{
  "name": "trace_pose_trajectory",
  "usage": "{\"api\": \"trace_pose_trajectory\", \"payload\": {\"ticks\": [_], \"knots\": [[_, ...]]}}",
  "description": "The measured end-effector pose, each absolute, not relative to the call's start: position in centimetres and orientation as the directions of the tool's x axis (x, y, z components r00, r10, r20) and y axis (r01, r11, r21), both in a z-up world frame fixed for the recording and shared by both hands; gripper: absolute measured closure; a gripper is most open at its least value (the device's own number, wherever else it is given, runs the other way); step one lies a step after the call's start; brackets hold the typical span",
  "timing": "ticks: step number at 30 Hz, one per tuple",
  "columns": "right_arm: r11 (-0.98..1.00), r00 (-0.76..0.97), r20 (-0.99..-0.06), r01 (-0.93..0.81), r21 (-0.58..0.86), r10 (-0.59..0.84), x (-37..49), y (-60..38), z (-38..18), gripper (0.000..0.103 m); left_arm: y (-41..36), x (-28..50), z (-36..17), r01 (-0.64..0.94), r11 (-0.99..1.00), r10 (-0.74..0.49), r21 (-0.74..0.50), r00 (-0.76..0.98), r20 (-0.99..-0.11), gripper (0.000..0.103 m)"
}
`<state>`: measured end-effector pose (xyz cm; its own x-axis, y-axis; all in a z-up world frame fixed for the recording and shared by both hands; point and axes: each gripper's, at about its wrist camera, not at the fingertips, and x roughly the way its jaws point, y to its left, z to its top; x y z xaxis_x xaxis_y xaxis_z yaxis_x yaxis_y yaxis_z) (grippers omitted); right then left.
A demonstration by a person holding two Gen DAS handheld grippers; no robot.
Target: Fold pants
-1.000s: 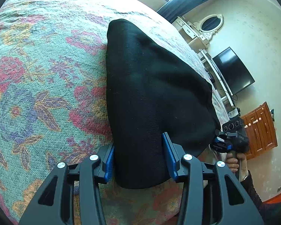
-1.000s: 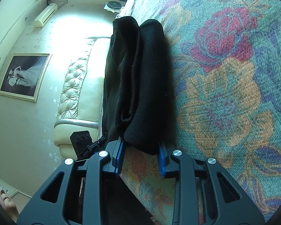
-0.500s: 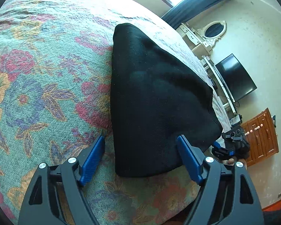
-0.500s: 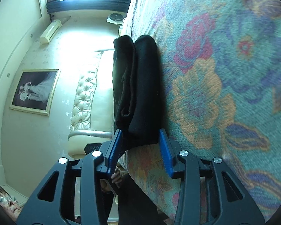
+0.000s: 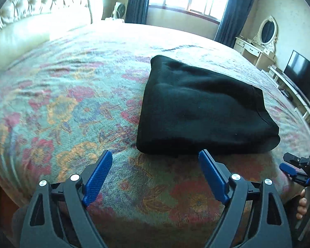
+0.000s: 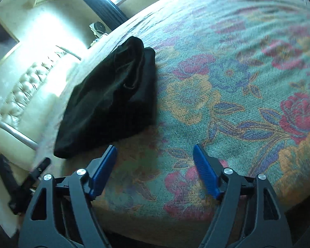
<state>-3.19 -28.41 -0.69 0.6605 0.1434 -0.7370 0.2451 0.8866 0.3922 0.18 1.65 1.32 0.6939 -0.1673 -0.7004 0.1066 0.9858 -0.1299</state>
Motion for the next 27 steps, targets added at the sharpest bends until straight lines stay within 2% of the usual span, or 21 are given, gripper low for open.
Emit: {"api": "trace_pose_trajectory", "payload": {"ticks": [2, 7, 18, 27], "knots": [[0.935, 0.654, -0.754, 0.222, 0.277, 0.068, -3.7, -26.3, -0.6, 0.023, 1.0, -0.7, 2.4, 0.143, 0.985, -0.168, -0.092, 0.734, -0.658, 0.019], [0.967, 0.674, -0.738, 0.166, 0.193, 0.031, -4.4, -23.2, 0.1, 0.022, 0.1, -1.9, 5.1, 0.180, 0.978, -0.207, -0.104, 0.792, -0.575, 0.019], [0.988, 0.718, -0.696, 0.124, 0.097, -0.021, -4.6, -20.0, 2.3, 0.022, -0.3, -3.2, 4.8, 0.167, 0.980, -0.197, -0.106, 0.786, -0.586, 0.019], [0.987, 0.758, -0.650, 0.138, 0.080, -0.053, -5.5, -19.7, 4.1, 0.017, -0.1, -3.3, 4.4, 0.143, 0.987, -0.161, -0.077, 0.792, -0.589, 0.019]]}}
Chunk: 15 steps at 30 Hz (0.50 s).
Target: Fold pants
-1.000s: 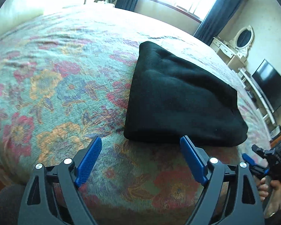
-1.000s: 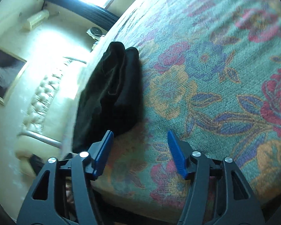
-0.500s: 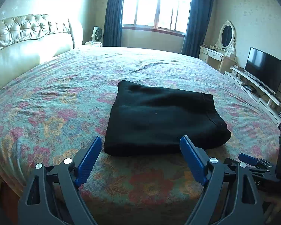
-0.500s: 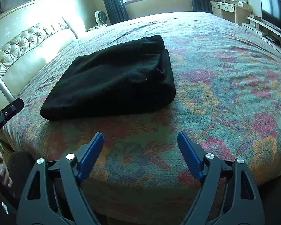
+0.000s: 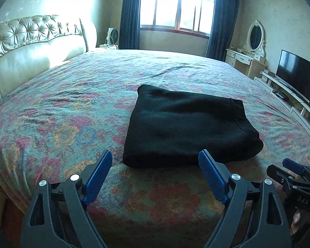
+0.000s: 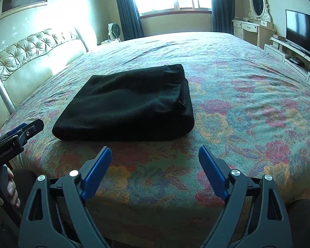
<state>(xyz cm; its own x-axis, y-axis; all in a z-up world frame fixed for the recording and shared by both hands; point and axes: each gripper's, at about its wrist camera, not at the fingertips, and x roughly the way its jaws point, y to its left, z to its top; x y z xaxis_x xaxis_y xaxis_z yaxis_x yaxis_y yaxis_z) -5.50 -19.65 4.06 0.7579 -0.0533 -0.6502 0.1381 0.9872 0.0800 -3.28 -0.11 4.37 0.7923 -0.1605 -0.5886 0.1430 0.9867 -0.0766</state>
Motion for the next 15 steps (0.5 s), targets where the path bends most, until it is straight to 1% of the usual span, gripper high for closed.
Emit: {"api": "trace_pose_trajectory", "payload": {"ticks": [3, 9, 12, 15], "knots": [[0.987, 0.758, -0.649, 0.142, 0.073, -0.061, -5.4, -19.6, 4.0, 0.017, 0.0, -3.2, 4.1, 0.138, 0.988, -0.156, -0.075, 0.789, -0.595, 0.019], [0.985, 0.760, -0.644, 0.163, 0.063, -0.085, -5.3, -19.9, 3.3, 0.016, 0.4, -2.5, 3.0, 0.111, 0.987, -0.159, -0.114, 0.740, -0.653, 0.019], [0.982, 0.753, -0.652, 0.175, 0.067, -0.090, -5.1, -20.1, 2.6, 0.016, 0.1, -2.4, 2.8, 0.111, 0.991, -0.129, -0.070, 0.738, -0.662, 0.019], [0.983, 0.745, -0.661, 0.175, 0.062, -0.091, -4.8, -20.0, 1.9, 0.016, -0.5, -2.5, 2.5, 0.148, 0.988, -0.135, -0.037, 0.734, -0.665, 0.019]]}}
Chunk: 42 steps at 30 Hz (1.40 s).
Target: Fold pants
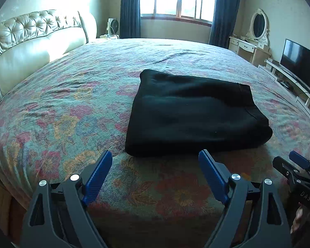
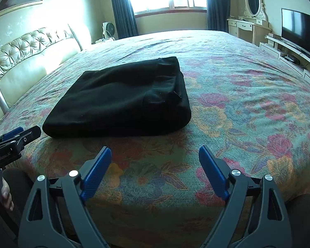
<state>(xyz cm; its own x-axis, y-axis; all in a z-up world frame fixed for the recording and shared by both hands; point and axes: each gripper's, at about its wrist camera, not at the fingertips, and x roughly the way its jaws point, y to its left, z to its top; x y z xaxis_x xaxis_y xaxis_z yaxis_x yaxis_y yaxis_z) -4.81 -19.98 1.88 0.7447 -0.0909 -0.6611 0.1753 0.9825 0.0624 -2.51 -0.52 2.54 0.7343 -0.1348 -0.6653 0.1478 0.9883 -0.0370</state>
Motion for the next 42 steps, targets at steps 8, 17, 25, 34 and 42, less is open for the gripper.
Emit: {"api": "trace_pose_trajectory", "payload": {"ticks": [8, 17, 25, 34, 42], "knots": [[0.985, 0.737, -0.671, 0.163, 0.063, -0.079, -4.4, -19.7, 1.6, 0.016, -0.7, -2.3, 1.7, 0.163, 0.986, -0.138, -0.028, 0.717, -0.683, 0.019], [0.987, 0.733, -0.678, 0.143, 0.076, -0.054, -4.4, -19.3, 1.4, 0.016, -0.1, -2.0, 2.4, 0.098, 0.995, -0.077, -0.006, 0.745, -0.663, 0.019], [0.986, 0.727, -0.685, 0.140, 0.093, -0.039, -4.5, -19.3, 1.3, 0.016, 0.3, -1.9, 3.2, 0.059, 0.997, -0.073, -0.044, 0.760, -0.646, 0.015], [0.983, 0.716, -0.698, 0.145, 0.117, -0.022, -4.7, -19.5, 0.9, 0.016, -0.6, -3.0, 4.3, 0.037, 0.999, -0.019, 0.018, 0.811, -0.585, 0.012], [0.985, 0.710, -0.705, 0.130, 0.114, -0.012, -4.6, -19.1, 0.6, 0.016, -1.2, -2.6, 3.3, 0.063, 0.995, 0.002, 0.073, 0.747, -0.665, 0.012]]}}
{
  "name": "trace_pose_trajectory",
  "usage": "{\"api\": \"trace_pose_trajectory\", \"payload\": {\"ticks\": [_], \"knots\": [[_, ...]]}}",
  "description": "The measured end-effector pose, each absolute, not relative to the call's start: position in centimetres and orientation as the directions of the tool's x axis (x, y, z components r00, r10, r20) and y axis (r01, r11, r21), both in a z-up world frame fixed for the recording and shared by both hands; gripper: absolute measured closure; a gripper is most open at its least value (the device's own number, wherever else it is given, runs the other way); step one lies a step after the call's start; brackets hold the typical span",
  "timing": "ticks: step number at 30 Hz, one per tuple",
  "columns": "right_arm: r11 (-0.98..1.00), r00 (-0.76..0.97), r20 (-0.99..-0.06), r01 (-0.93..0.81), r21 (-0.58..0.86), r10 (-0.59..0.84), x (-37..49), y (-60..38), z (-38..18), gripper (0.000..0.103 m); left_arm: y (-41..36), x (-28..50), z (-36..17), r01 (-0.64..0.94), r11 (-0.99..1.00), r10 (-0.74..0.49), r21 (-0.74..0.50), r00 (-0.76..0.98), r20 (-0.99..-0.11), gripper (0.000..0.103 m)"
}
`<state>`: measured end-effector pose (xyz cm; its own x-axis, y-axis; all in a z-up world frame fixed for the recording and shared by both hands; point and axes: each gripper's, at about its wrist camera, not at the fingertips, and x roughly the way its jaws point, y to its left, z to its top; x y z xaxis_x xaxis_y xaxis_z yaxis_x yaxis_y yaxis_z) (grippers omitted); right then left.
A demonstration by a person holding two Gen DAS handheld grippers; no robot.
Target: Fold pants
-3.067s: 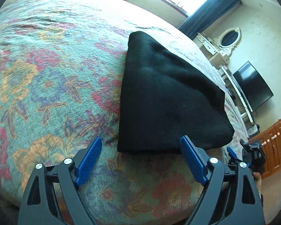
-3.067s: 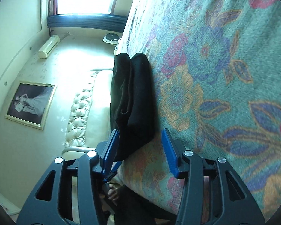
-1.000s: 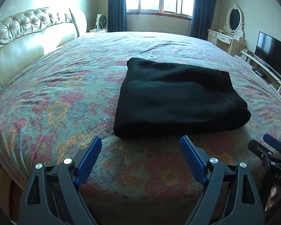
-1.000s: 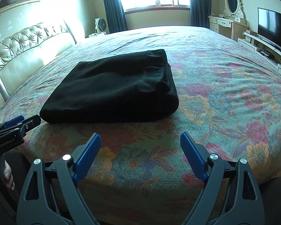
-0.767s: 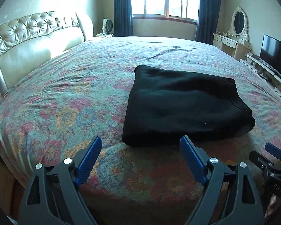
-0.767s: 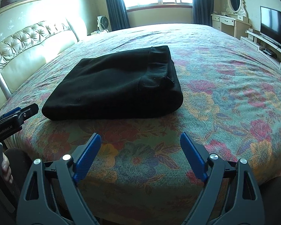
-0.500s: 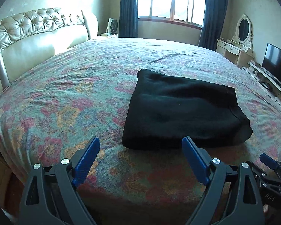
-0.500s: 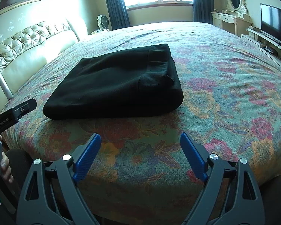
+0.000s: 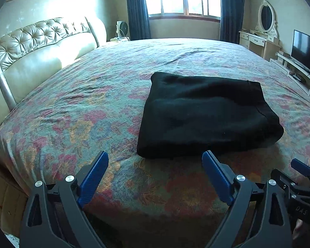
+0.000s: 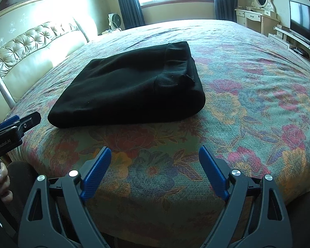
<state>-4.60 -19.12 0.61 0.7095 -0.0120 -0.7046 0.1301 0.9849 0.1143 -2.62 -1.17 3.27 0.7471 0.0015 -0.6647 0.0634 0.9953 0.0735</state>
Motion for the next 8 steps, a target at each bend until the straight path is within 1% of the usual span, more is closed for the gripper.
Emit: {"api": "trace_pose_trajectory", "payload": {"ticks": [2, 6, 8], "knots": [[0.985, 0.715, -0.699, 0.127, 0.112, -0.013, -4.78, -19.11, 0.83, 0.016, -0.97, -2.78, 3.31, 0.049, 0.997, 0.003, 0.060, 0.752, -0.659, 0.012], [0.984, 0.722, -0.692, 0.136, 0.118, -0.016, -5.03, -19.36, 1.05, 0.016, -0.54, -2.59, 3.32, 0.042, 0.999, -0.022, 0.013, 0.735, -0.678, 0.012], [0.983, 0.723, -0.691, 0.140, 0.120, -0.019, -5.10, -19.48, 1.09, 0.016, -0.52, -2.70, 3.25, 0.034, 0.999, -0.011, 0.020, 0.734, -0.680, 0.012]]}}
